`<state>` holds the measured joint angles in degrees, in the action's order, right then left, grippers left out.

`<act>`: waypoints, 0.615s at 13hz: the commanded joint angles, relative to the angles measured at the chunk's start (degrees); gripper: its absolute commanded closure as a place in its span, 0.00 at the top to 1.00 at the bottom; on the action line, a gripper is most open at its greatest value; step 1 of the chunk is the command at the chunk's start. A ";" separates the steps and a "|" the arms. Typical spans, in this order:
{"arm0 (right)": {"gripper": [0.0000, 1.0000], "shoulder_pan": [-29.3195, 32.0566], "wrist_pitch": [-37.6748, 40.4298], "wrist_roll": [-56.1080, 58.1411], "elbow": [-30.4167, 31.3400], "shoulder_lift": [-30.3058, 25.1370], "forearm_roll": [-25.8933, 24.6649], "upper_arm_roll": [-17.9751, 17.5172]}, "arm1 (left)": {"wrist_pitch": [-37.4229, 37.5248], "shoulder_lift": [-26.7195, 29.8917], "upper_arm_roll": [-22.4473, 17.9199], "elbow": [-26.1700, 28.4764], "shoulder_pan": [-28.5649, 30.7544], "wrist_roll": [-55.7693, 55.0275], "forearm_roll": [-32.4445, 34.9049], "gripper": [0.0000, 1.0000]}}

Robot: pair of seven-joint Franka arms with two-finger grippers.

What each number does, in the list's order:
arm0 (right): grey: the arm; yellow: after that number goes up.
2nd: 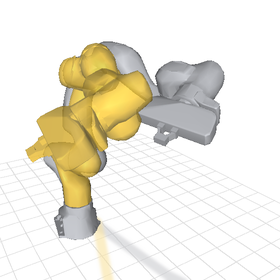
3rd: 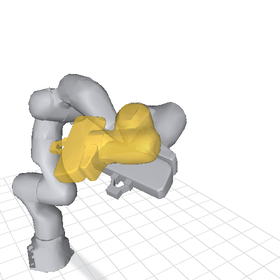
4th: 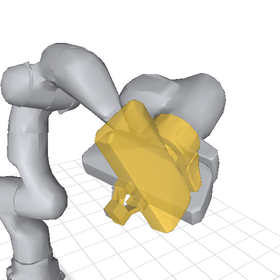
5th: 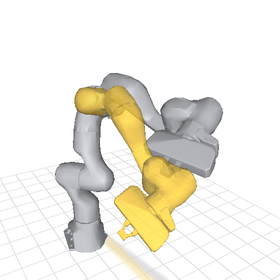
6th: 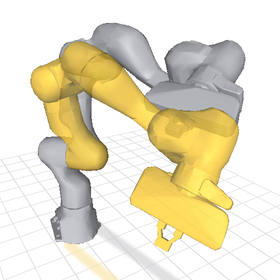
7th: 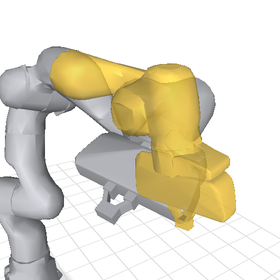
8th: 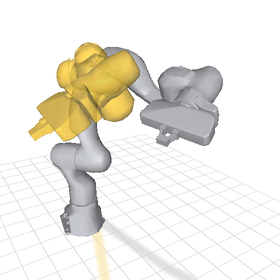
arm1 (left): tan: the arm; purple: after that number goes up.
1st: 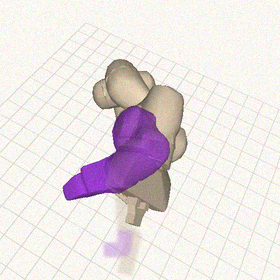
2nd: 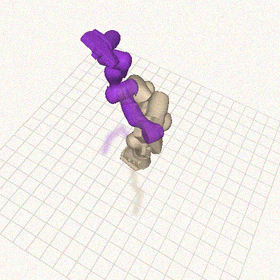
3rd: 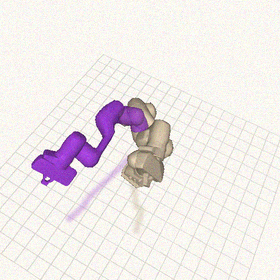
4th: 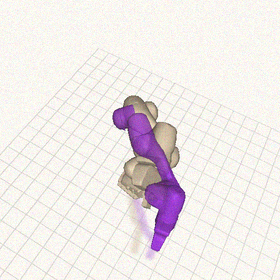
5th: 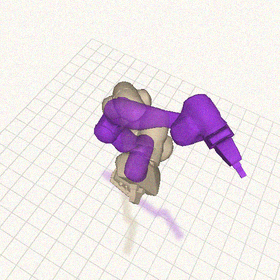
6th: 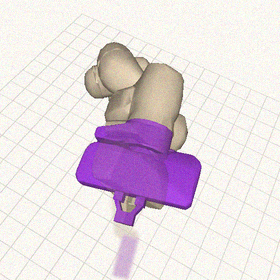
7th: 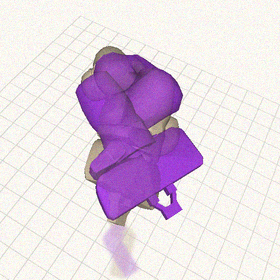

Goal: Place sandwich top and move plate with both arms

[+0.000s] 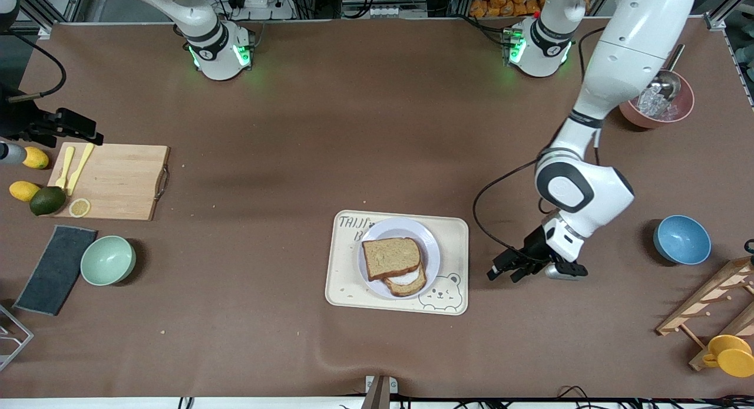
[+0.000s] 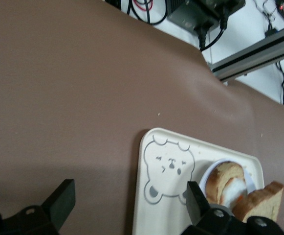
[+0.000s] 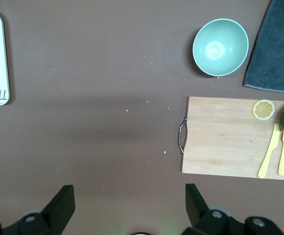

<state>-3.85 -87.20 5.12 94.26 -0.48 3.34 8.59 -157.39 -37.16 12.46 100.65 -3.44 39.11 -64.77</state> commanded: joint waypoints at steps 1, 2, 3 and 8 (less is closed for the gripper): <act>1.00 -0.19 0.63 -0.82 -0.40 0.22 -0.52 -0.15 | 6.37 3.23 -0.16 1.13 3.07 -10.16 15.40 1.00; 1.00 -0.19 0.63 -0.82 -0.31 0.56 -0.52 -0.15 | 8.74 3.93 -0.16 0.95 4.04 -12.54 19.81 1.00; 1.00 -0.10 0.54 -0.82 -0.39 0.74 -0.52 -0.15 | 10.51 5.07 -0.16 1.04 4.58 -13.87 23.25 1.00; 1.00 0.25 0.90 -0.73 -0.48 0.74 -0.43 -0.15 | 25.95 12.27 -0.16 -0.71 9.41 -27.47 51.00 1.00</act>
<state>-3.87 -86.89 5.12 94.26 0.16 3.34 8.59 -137.85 -29.09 12.32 100.07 4.16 16.92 -22.41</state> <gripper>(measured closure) 0.000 0.000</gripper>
